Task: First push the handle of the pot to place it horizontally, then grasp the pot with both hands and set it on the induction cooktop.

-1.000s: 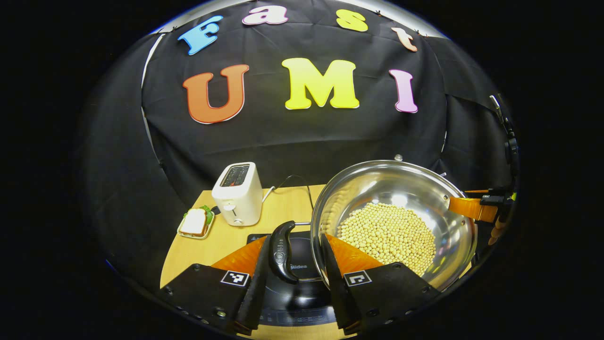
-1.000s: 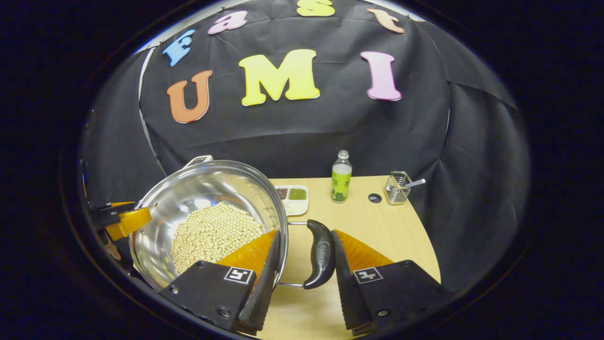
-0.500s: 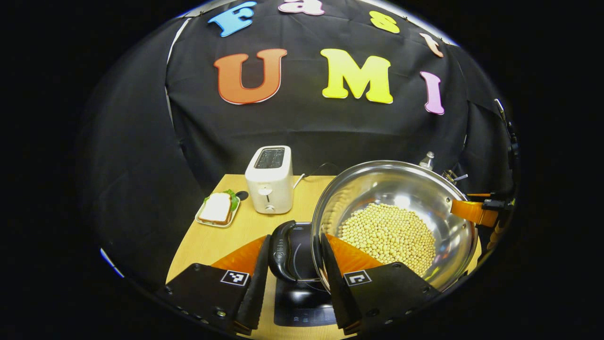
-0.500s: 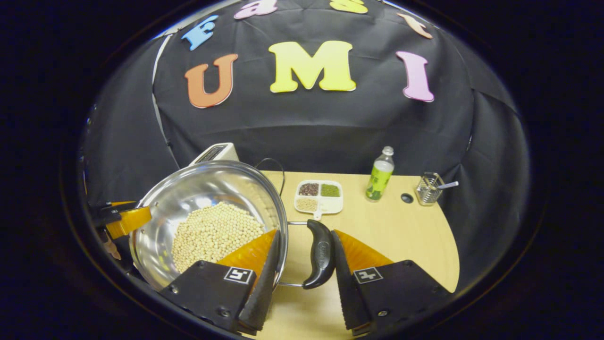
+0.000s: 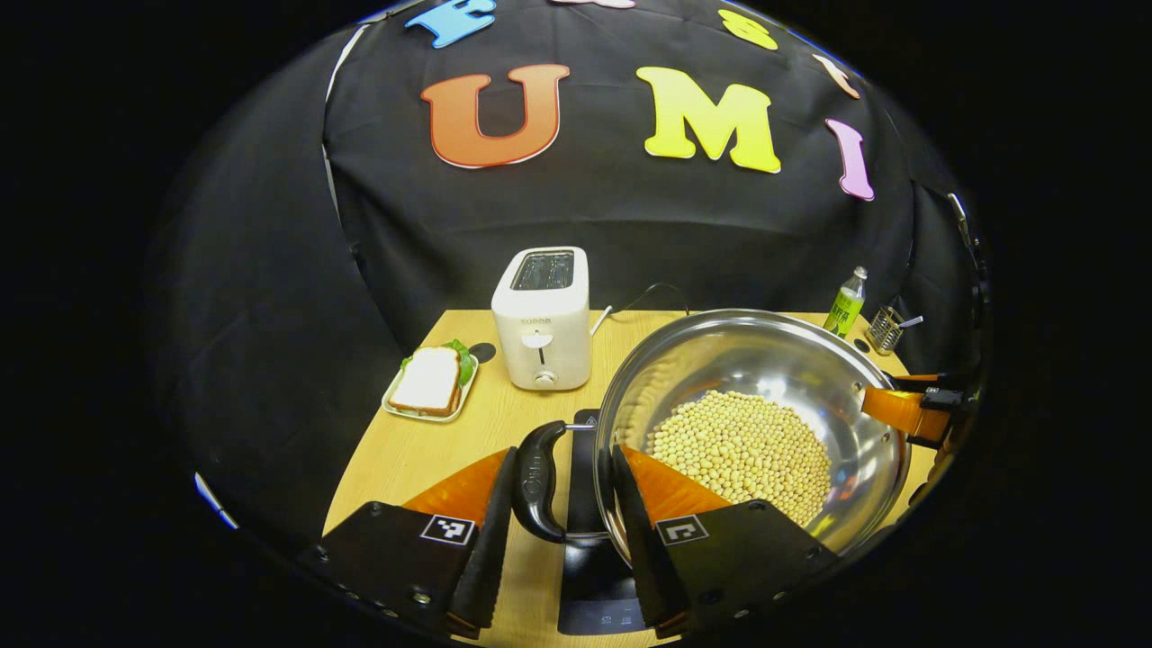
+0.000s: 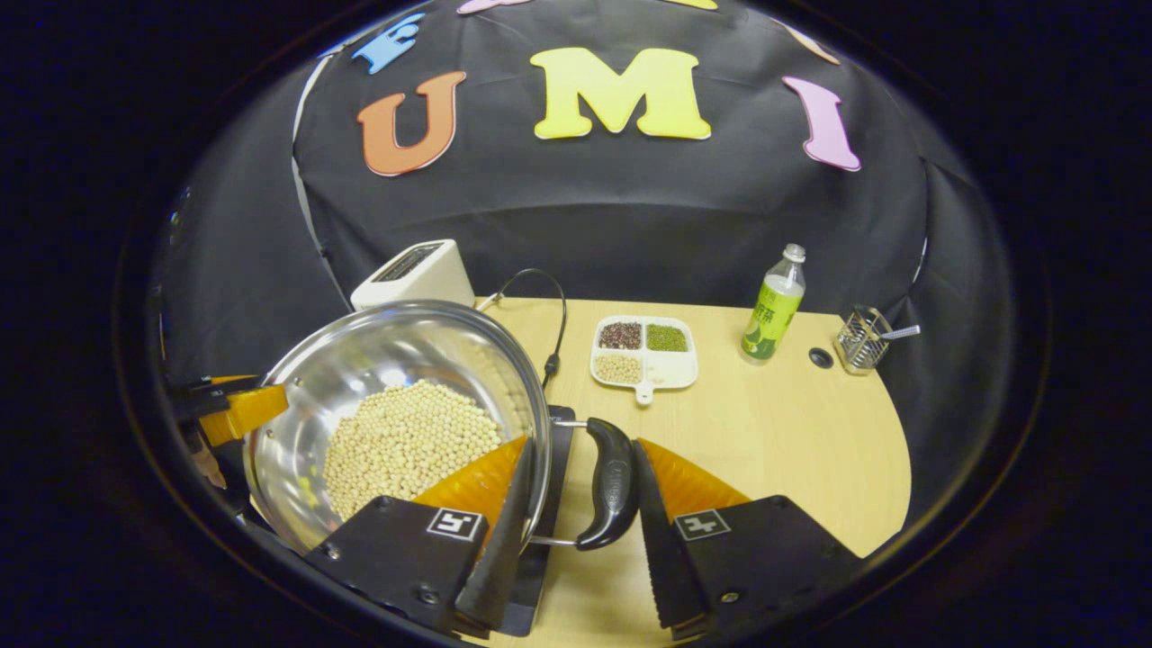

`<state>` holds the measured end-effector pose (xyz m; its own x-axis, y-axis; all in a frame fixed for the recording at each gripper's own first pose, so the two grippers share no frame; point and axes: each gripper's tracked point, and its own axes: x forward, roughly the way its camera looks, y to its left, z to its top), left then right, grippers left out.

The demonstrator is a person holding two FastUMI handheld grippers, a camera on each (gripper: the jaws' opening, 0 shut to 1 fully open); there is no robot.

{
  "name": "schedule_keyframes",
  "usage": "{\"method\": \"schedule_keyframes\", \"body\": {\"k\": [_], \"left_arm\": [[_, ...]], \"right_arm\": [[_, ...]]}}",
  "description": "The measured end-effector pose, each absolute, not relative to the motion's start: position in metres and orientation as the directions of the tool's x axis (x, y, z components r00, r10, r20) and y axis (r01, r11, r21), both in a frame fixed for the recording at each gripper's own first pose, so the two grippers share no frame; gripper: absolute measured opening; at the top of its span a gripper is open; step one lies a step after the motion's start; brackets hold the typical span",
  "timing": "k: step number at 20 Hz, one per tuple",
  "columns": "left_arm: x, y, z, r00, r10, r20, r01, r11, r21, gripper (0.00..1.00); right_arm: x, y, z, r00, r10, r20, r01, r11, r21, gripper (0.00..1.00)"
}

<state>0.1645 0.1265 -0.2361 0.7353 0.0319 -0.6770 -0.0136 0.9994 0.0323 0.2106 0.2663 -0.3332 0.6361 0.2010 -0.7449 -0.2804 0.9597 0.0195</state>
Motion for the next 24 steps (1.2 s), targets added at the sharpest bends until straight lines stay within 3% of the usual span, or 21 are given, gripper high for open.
{"method": "schedule_keyframes", "body": {"k": [14, 19, 24], "left_arm": [[0.161, 0.126, -0.247, 0.674, 0.023, -0.738, -0.021, 1.000, 0.012, 0.58], [0.166, 0.131, -0.242, 0.735, 0.020, -0.678, 0.010, 0.999, 0.039, 0.58], [0.167, 0.130, -0.243, 0.741, 0.009, -0.671, 0.015, 0.999, 0.031, 0.59]], "right_arm": [[0.215, 0.270, -0.400, 0.600, 0.209, -0.772, -0.295, 0.955, 0.029, 0.64], [0.219, 0.274, -0.399, 0.643, 0.314, -0.699, -0.292, 0.944, 0.155, 0.65], [0.221, 0.277, -0.399, 0.661, 0.391, -0.640, -0.338, 0.917, 0.211, 0.69]]}}
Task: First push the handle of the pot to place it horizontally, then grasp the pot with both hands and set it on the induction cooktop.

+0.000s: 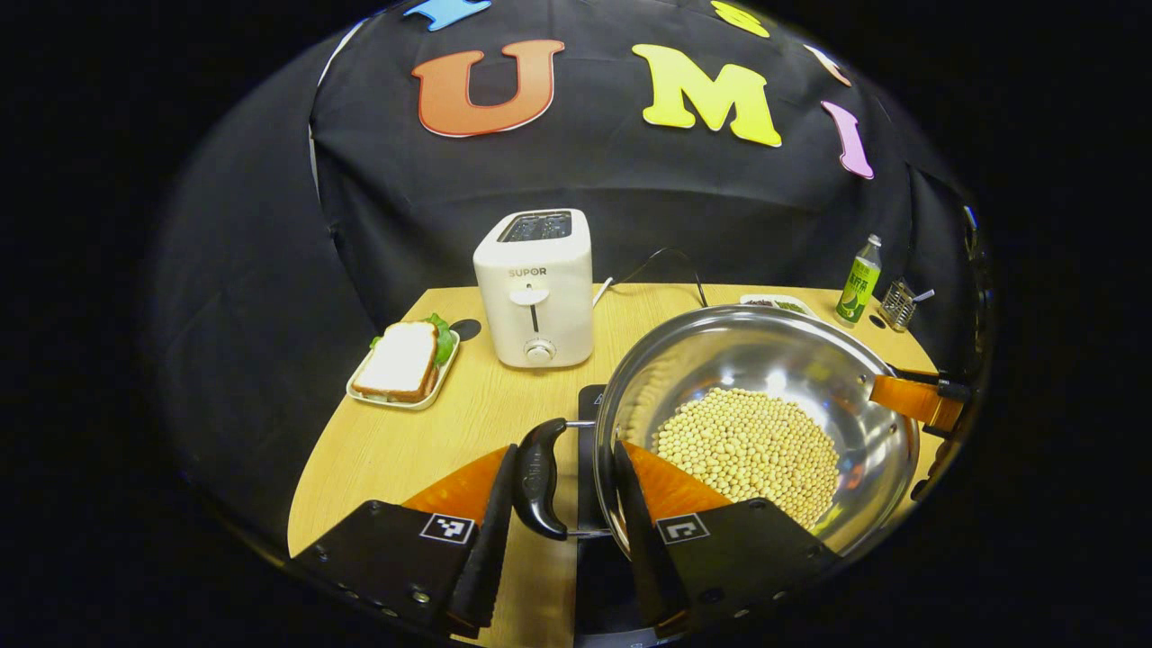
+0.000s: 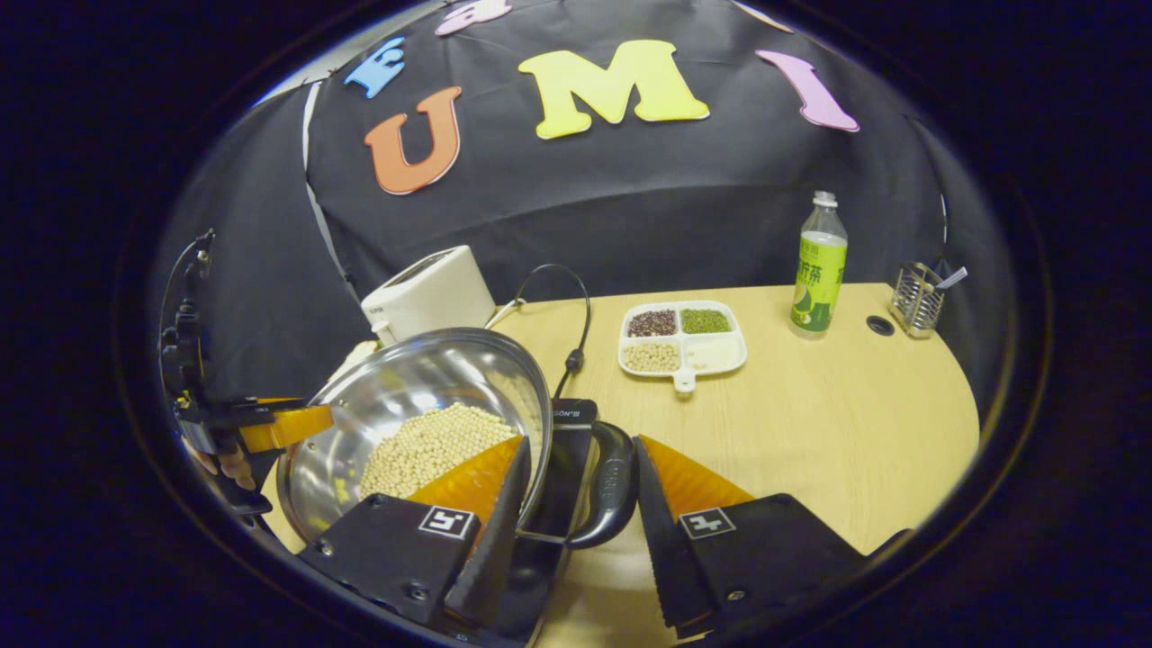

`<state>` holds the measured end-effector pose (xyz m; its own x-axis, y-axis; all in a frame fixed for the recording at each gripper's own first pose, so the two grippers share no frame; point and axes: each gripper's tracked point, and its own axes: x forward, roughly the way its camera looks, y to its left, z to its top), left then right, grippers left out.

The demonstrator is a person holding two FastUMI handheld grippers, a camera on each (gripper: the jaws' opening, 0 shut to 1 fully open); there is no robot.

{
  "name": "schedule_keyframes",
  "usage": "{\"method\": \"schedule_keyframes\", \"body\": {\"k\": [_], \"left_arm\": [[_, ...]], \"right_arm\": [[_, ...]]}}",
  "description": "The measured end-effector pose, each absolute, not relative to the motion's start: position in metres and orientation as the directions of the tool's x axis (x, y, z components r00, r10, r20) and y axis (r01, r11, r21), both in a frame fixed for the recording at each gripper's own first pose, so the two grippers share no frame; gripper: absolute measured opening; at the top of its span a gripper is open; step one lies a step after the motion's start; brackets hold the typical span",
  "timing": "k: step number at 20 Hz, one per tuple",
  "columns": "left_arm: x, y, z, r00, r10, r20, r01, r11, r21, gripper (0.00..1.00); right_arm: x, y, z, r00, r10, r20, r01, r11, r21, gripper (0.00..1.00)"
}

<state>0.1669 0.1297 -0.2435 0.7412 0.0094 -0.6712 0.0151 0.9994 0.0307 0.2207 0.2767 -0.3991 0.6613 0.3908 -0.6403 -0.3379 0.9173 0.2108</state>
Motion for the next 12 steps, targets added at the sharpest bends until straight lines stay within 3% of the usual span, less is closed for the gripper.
{"method": "schedule_keyframes", "body": {"k": [3, 4, 5, 7, 12], "left_arm": [[0.168, 0.130, -0.244, 0.745, 0.007, -0.667, 0.020, 0.999, 0.032, 0.59], [0.170, 0.129, -0.244, 0.750, 0.001, -0.661, 0.028, 0.999, 0.034, 0.52], [0.170, 0.131, -0.247, 0.749, 0.003, -0.662, 0.036, 0.998, 0.046, 0.63], [0.169, 0.133, -0.252, 0.744, 0.027, -0.668, 0.043, 0.995, 0.088, 0.67], [0.158, 0.141, -0.233, 0.770, 0.132, -0.624, 0.012, 0.975, 0.221, 0.91]], "right_arm": [[0.222, 0.276, -0.399, 0.658, 0.424, -0.622, -0.355, 0.903, 0.240, 0.70], [0.222, 0.277, -0.400, 0.657, 0.427, -0.622, -0.358, 0.902, 0.240, 0.73], [0.222, 0.277, -0.400, 0.651, 0.429, -0.626, -0.367, 0.900, 0.235, 0.74], [0.221, 0.276, -0.399, 0.638, 0.427, -0.640, -0.386, 0.897, 0.214, 0.77], [0.209, 0.273, -0.387, 0.637, 0.417, -0.648, -0.394, 0.899, 0.192, 0.80]]}}
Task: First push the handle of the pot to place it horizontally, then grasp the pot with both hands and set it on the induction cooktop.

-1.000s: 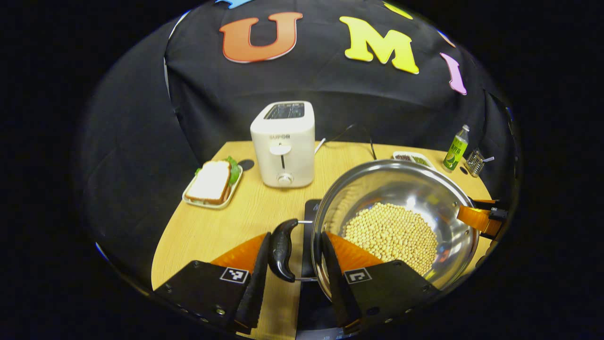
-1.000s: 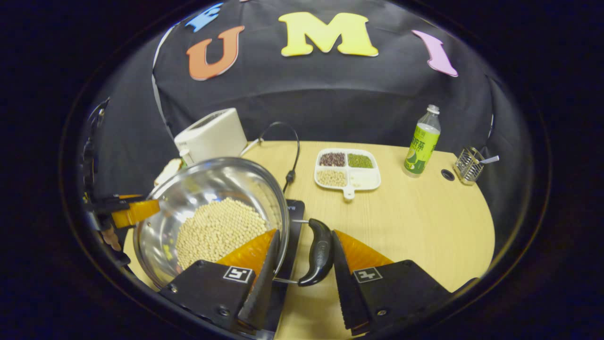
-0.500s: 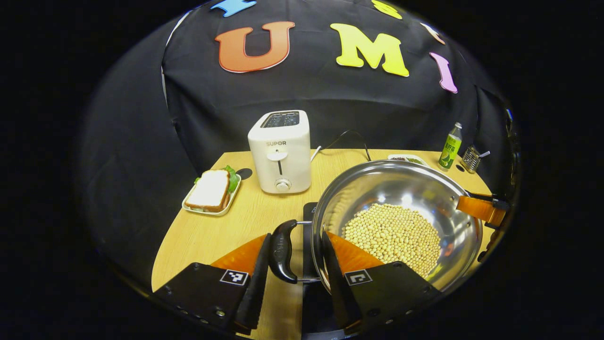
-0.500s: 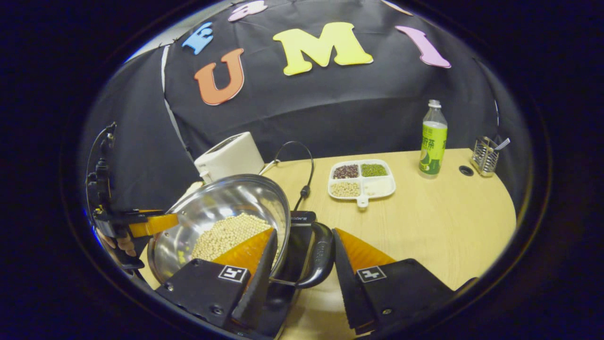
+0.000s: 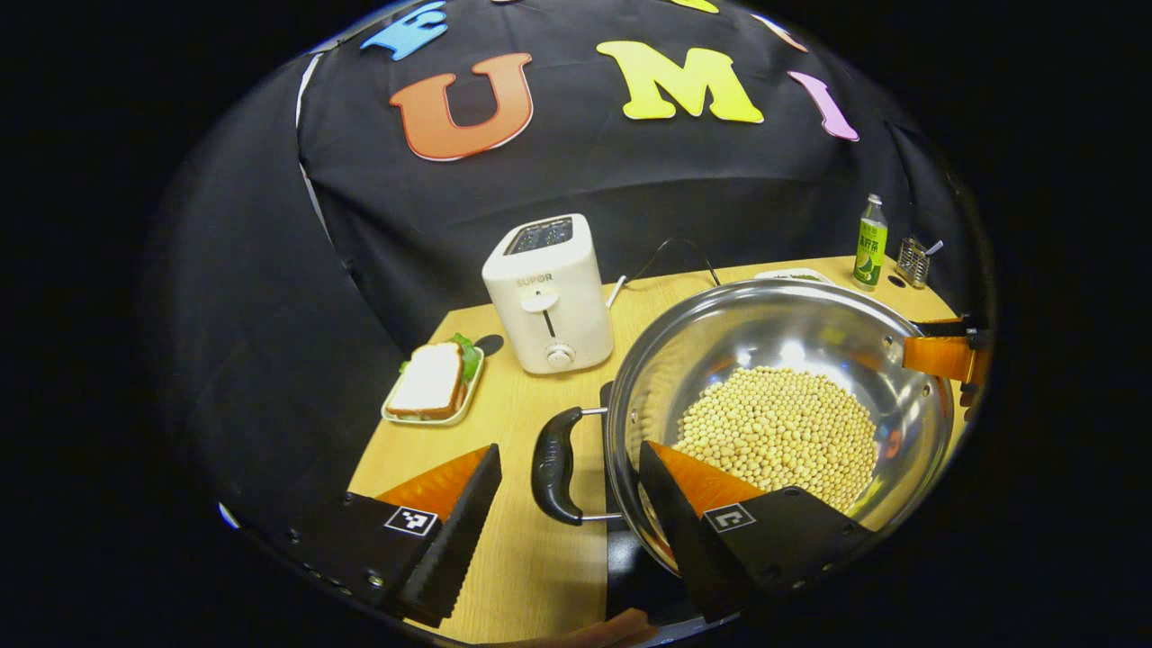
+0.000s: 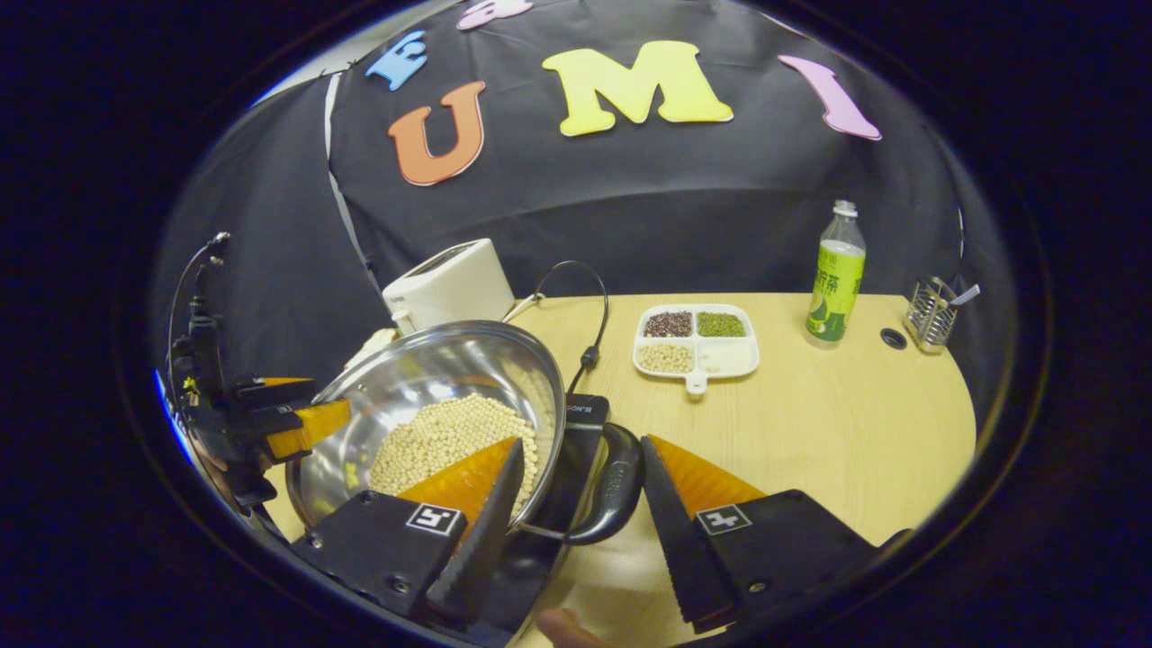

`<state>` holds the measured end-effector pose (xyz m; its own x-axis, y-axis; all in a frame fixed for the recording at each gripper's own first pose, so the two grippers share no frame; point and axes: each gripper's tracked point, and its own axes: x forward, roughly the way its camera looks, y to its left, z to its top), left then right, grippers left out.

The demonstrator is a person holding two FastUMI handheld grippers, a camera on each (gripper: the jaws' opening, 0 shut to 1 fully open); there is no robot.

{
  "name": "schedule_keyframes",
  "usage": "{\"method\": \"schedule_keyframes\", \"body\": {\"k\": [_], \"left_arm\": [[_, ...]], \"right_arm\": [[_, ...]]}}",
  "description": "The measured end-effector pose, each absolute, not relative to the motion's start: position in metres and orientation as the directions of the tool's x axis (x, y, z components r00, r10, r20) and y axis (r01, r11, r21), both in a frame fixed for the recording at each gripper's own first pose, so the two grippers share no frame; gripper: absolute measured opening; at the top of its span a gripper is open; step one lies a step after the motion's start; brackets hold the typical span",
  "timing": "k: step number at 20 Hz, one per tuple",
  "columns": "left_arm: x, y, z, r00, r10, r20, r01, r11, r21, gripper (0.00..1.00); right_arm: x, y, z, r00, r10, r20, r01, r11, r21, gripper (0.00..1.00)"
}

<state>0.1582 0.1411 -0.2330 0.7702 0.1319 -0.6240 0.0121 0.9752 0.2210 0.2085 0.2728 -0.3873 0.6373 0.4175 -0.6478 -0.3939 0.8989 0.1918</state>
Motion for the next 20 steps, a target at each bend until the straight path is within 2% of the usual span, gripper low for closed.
{"method": "schedule_keyframes", "body": {"k": [1, 2, 7, 8, 16, 20], "left_arm": [[0.153, 0.140, -0.225, 0.782, 0.135, -0.608, 0.008, 0.974, 0.227, 0.92], [0.150, 0.139, -0.218, 0.793, 0.143, -0.592, 0.001, 0.972, 0.236, 0.97], [0.120, 0.140, -0.183, 0.829, 0.184, -0.528, -0.046, 0.963, 0.264, 0.97], [0.113, 0.139, -0.176, 0.836, 0.187, -0.516, -0.055, 0.964, 0.260, 0.96], [0.057, 0.110, -0.118, 0.906, 0.188, -0.379, -0.118, 0.973, 0.199, 0.96], [0.026, 0.086, -0.075, 0.952, 0.148, -0.269, -0.120, 0.986, 0.117, 0.96]], "right_arm": [[0.204, 0.272, -0.382, 0.645, 0.426, -0.635, -0.398, 0.896, 0.197, 0.82], [0.199, 0.269, -0.375, 0.653, 0.432, -0.622, -0.402, 0.894, 0.199, 0.89], [0.169, 0.248, -0.342, 0.711, 0.430, -0.557, -0.403, 0.898, 0.178, 0.90], [0.162, 0.242, -0.338, 0.720, 0.424, -0.549, -0.401, 0.900, 0.171, 0.98], [0.106, 0.196, -0.293, 0.785, 0.380, -0.489, -0.358, 0.923, 0.142, 0.96], [0.076, 0.175, -0.255, 0.848, 0.345, -0.402, -0.332, 0.938, 0.104, 0.97]]}}
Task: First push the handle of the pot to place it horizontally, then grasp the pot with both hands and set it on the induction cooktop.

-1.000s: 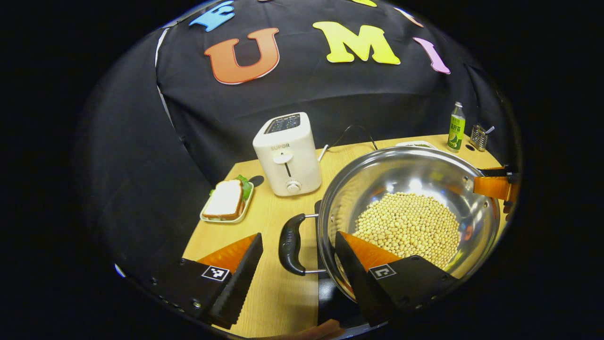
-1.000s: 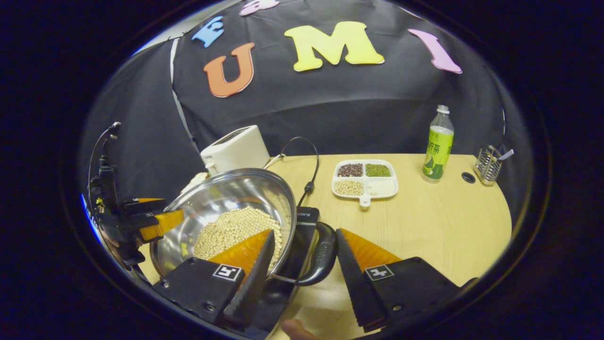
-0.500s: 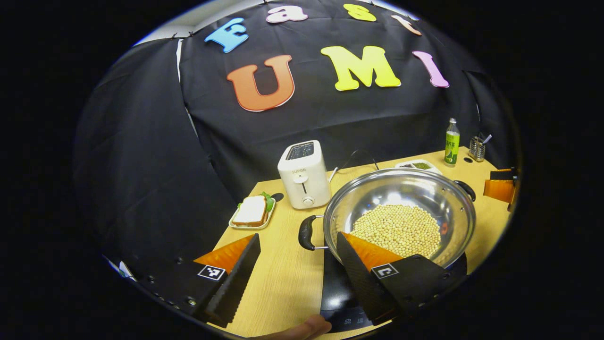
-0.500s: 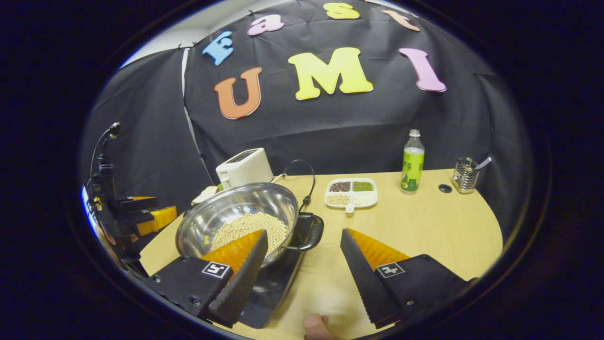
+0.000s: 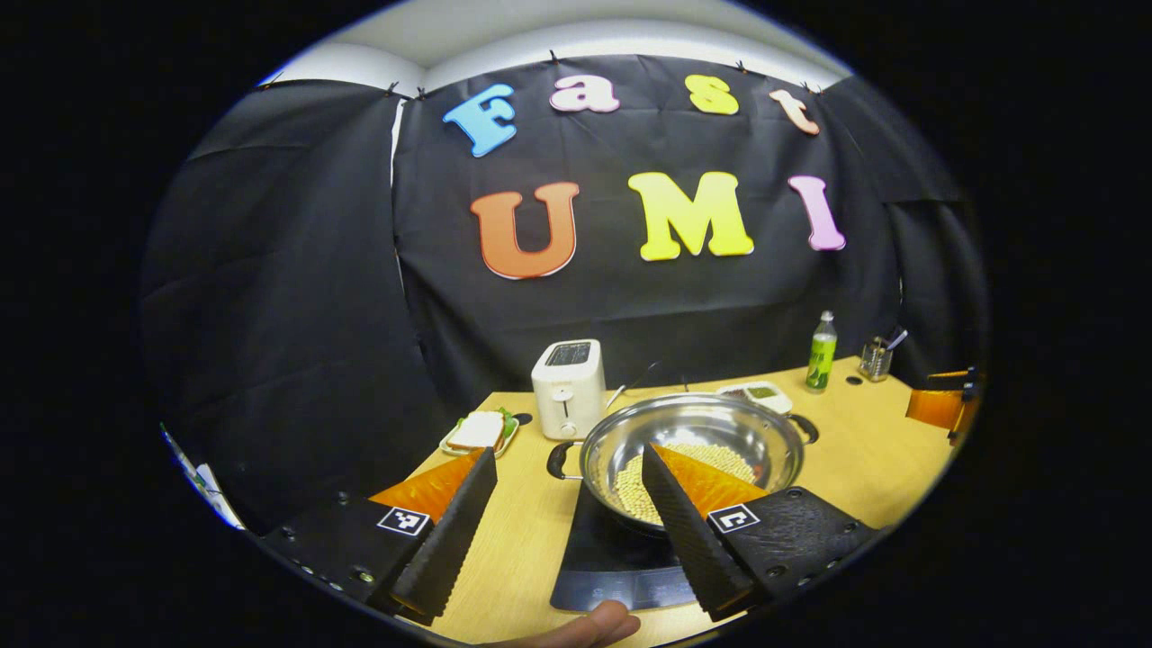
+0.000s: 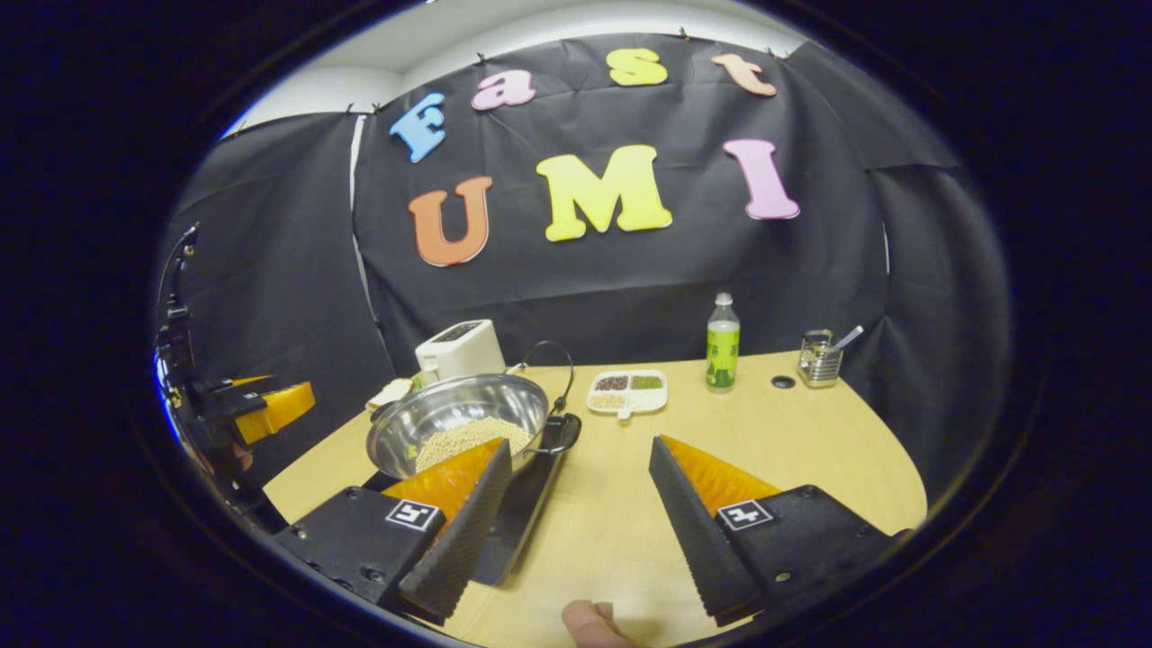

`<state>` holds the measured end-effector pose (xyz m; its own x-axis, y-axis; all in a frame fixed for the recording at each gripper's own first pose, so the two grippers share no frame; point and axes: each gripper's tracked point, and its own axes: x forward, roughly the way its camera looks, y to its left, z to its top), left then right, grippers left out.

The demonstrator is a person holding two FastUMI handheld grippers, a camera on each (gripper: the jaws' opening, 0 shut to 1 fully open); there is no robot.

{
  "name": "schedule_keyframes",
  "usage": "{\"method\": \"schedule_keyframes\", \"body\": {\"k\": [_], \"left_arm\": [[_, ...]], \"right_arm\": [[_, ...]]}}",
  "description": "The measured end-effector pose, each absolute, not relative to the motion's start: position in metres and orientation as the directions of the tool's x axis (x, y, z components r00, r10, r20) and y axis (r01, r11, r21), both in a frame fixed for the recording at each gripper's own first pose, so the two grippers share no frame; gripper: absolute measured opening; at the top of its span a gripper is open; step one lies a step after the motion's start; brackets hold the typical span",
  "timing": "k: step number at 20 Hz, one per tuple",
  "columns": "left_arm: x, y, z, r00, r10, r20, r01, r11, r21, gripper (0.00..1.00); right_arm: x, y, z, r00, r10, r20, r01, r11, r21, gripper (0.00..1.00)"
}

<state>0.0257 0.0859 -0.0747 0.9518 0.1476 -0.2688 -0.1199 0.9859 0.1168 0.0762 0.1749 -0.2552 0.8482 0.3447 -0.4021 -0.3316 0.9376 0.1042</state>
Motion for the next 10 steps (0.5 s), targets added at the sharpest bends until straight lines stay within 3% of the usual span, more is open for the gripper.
{"method": "schedule_keyframes", "body": {"k": [10], "left_arm": [[-0.020, 0.058, -0.009, 0.978, 0.162, -0.135, -0.150, 0.984, 0.093, 0.96]], "right_arm": [[0.020, 0.126, -0.145, 0.941, 0.301, -0.153, -0.299, 0.953, 0.035, 0.96]]}}
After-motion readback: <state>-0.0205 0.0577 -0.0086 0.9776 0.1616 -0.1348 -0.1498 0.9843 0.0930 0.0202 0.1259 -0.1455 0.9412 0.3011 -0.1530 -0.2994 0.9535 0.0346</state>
